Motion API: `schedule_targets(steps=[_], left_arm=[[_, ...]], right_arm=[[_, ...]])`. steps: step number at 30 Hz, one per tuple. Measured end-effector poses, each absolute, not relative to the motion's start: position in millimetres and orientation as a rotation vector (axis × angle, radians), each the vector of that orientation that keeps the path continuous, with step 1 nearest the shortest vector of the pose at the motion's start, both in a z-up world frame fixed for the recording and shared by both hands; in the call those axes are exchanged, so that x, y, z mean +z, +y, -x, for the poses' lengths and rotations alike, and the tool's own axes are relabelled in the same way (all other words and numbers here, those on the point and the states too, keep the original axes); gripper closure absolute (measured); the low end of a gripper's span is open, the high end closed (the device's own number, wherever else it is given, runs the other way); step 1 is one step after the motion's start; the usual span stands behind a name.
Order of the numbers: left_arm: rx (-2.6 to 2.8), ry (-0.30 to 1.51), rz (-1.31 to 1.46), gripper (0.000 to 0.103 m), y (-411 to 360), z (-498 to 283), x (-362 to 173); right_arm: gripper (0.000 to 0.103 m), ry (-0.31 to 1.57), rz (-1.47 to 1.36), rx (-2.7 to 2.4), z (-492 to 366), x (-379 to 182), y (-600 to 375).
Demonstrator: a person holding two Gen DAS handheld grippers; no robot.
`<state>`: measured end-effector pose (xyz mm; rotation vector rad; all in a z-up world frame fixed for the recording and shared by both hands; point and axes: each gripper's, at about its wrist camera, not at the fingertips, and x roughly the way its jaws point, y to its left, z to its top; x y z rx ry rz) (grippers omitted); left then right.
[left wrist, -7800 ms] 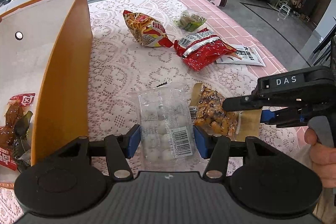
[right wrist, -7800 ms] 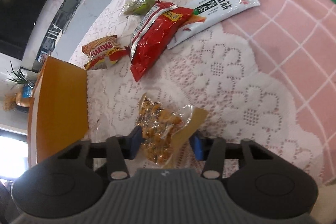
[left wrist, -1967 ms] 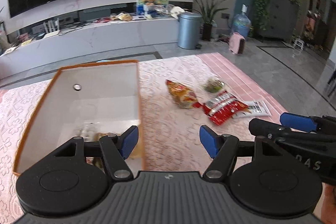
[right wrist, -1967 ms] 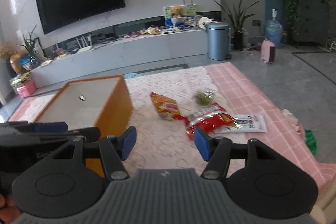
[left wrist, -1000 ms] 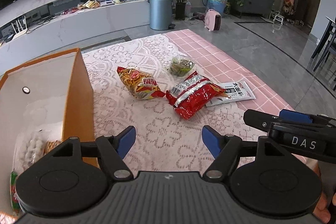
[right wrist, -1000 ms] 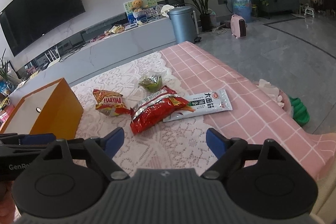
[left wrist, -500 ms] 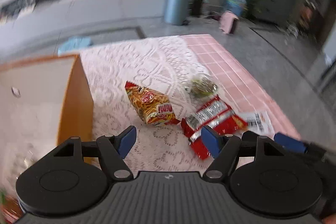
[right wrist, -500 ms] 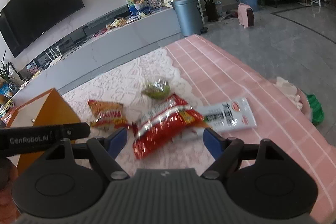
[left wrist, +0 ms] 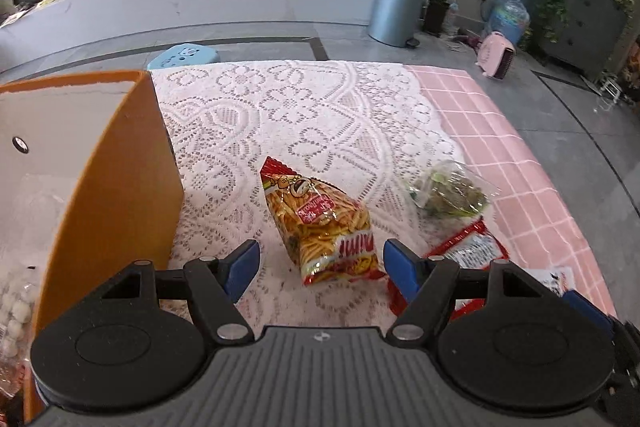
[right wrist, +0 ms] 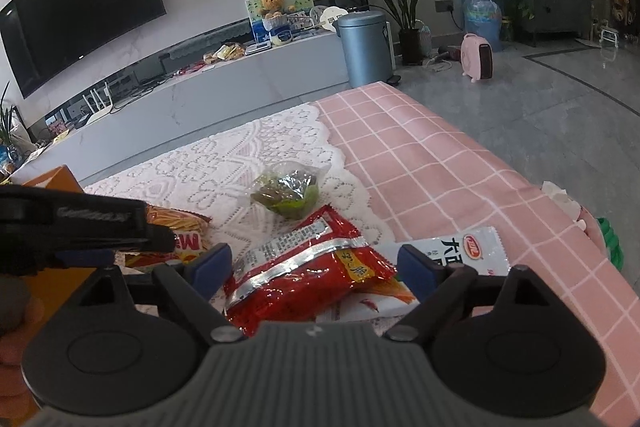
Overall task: Organize snacks
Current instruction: 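Grasp the yellow chips bag with the left tool while the right tool lowers toward the red foil packet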
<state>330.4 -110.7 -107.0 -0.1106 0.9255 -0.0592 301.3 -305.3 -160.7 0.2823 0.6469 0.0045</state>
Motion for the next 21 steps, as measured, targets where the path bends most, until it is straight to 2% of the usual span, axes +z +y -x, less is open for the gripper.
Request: schedule_targets(steps=[9,11,13,17,21], left_arm=[[-0.001,0.898,0.110,0.021,-114.1,-339.2,-123.9],[-0.019,0.897,0.121,0.038,-114.6,-338.6,-124.5],[-0.045,0.892,0.119,0.049,-116.8,-336.8,-122.7],[-0.062,0.885,0.074,0.055,-121.9,-330.9,-118.9],[-0.080,0.886,0.051,0.057,-120.6,-320.8,-113.7]], right_arm=[[0.013,0.648,-0.311,-0.002,-305.1,-171.7,-309.1],[0.012,0.653,-0.317,-0.003,-305.8,-174.6,-310.3],[0.012,0.661,-0.321,-0.001,-306.9,-177.0,-310.5],[0.012,0.671,-0.324,0.007,-306.7,-178.7,-309.0],[0.014,0.679,-0.336,0.021,-304.5,-177.9,-306.6]])
